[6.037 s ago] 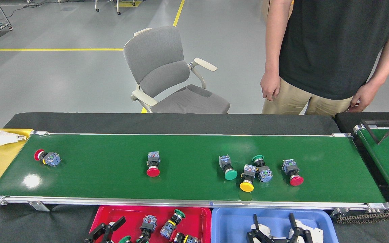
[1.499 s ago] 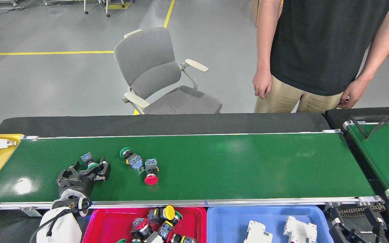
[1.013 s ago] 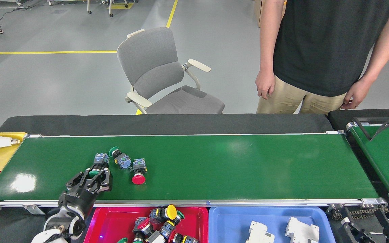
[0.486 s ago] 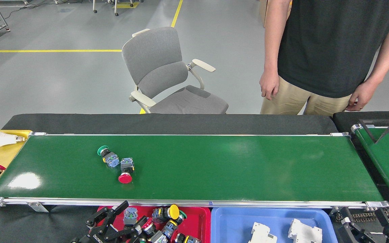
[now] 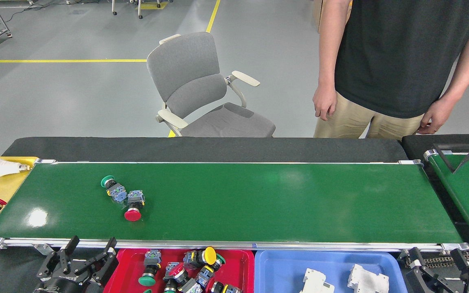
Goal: Pick switch part from conveyor to tray
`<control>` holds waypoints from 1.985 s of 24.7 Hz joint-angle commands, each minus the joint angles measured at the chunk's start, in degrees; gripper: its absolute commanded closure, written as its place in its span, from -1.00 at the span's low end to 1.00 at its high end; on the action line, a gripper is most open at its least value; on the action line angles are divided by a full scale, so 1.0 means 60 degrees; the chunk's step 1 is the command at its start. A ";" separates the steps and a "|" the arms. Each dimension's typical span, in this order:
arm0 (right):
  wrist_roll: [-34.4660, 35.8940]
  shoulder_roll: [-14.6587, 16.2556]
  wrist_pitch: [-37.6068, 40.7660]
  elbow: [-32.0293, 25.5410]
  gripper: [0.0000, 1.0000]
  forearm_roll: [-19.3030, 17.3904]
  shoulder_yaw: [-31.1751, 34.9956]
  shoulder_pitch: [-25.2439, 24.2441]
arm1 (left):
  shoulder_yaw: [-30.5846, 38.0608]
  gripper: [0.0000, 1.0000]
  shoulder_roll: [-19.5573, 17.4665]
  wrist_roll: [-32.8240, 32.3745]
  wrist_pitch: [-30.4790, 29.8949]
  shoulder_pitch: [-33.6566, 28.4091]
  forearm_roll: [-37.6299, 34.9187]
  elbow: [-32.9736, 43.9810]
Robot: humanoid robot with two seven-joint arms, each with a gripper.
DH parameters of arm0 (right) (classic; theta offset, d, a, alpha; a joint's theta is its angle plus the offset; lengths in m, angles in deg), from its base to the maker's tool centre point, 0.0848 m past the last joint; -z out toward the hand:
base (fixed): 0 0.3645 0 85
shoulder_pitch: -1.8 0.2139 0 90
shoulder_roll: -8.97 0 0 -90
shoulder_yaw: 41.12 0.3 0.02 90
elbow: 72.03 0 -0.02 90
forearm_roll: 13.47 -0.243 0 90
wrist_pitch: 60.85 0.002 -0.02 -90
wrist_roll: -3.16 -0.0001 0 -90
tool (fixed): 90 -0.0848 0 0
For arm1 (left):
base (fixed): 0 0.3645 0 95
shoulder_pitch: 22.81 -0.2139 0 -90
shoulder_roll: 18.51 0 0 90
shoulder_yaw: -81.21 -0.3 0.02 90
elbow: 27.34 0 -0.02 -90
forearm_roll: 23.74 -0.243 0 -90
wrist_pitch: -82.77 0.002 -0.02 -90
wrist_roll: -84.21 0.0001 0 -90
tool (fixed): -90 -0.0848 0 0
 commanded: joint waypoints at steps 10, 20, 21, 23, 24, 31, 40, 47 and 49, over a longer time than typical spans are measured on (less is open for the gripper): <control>0.0041 0.0022 0.0099 -0.0145 -1.00 0.0024 -0.0032 0.0293 | -0.0216 -1.00 -0.0076 0.0051 0.0155 0.2568 -0.1247 -0.2659; -0.0002 -0.0051 0.0114 -0.0174 -0.99 0.0038 -0.0237 0.0396 | -0.0362 -0.19 -0.0150 0.0125 0.0741 0.4106 -0.1233 -0.4900; -0.0002 -0.0051 0.0114 -0.0174 -1.00 0.0038 -0.0295 0.0396 | -0.0362 0.03 -0.0150 0.0139 0.0726 0.4092 -0.1189 -0.4929; -0.0002 -0.0037 0.0143 -0.0174 -1.00 0.0038 -0.0354 0.0396 | -0.0362 0.39 -0.0091 0.0169 0.0668 0.4033 -0.1130 -0.4959; -0.0002 -0.0037 0.0187 -0.0174 -0.99 0.0038 -0.0354 0.0396 | -0.0377 0.52 -0.0076 0.0256 0.0639 0.3960 -0.1116 -0.4959; -0.0002 -0.0081 0.0304 -0.0189 -1.00 0.0038 -0.0354 0.0396 | -0.0684 0.78 -0.0032 0.0930 -0.1735 0.1689 -0.0661 -0.1985; -0.0046 -0.0315 0.0172 -0.0218 -1.00 0.0068 -0.0222 0.0293 | -0.1739 -1.00 0.0348 0.0256 -0.3214 -0.0142 -0.0779 0.0783; -0.0061 -0.0227 -0.0003 -0.0364 -1.00 0.1063 -0.0120 0.0000 | -0.0890 -1.00 0.0451 0.0256 -0.3185 -0.0464 -0.0764 0.0754; -0.0046 -0.0095 0.0114 -0.0423 -1.00 0.1181 -0.0120 -0.0293 | -0.0260 -1.00 0.0495 0.0271 -0.3024 -0.0566 -0.0735 0.0754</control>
